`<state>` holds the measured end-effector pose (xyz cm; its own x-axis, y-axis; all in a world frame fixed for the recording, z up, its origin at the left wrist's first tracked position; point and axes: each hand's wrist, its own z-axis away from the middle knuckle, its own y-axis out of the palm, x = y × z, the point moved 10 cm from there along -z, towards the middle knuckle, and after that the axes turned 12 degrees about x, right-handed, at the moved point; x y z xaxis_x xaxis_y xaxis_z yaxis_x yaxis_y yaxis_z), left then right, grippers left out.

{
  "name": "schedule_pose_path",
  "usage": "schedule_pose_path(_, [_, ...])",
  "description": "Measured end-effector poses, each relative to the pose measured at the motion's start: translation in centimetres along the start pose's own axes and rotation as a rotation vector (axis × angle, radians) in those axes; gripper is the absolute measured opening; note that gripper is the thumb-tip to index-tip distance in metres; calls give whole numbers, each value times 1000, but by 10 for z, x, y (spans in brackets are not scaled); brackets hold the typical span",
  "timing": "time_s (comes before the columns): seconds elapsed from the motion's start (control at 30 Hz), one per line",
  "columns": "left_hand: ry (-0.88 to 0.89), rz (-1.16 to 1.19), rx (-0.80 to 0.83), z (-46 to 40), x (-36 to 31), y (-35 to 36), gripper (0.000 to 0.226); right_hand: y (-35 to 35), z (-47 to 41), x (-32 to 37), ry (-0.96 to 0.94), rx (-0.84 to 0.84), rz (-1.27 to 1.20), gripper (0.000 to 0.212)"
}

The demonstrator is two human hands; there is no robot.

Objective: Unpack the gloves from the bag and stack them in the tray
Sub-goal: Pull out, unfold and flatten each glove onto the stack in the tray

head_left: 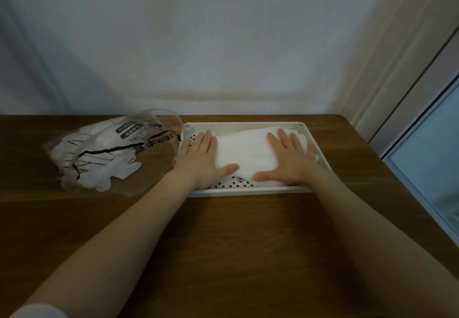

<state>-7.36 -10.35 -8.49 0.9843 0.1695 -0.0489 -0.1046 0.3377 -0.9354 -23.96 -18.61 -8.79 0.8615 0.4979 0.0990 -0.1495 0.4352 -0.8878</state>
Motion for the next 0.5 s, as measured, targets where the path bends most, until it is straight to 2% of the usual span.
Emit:
schedule_pose_path(0.1, [117, 29, -178, 25, -16, -21, 69, -30, 25, 17, 11, -139, 153, 110])
schedule_pose_path(0.17, [209, 174, -386, 54, -14, -46, 52, -55, 51, 56, -165, -305, 98, 96])
schedule_pose_path(0.27, [297, 316, -668, 98, 4, -77, 33, -75, 91, 125, -514, -471, -111, 37])
schedule_pose_path(0.3, [327, 326, -746, 111, 13, -81, 33, -76, 101, 147, -590, -513, -126, 26])
schedule_pose_path(0.4, [351, 330, -938, 153, 46, -85, 29, -61, 114, 211, -725, -480, -108, 21])
schedule_pose_path(0.5, [326, 199, -1155, 189, 71, -82, 28, -24, 87, 259, -724, -267, -7, 25])
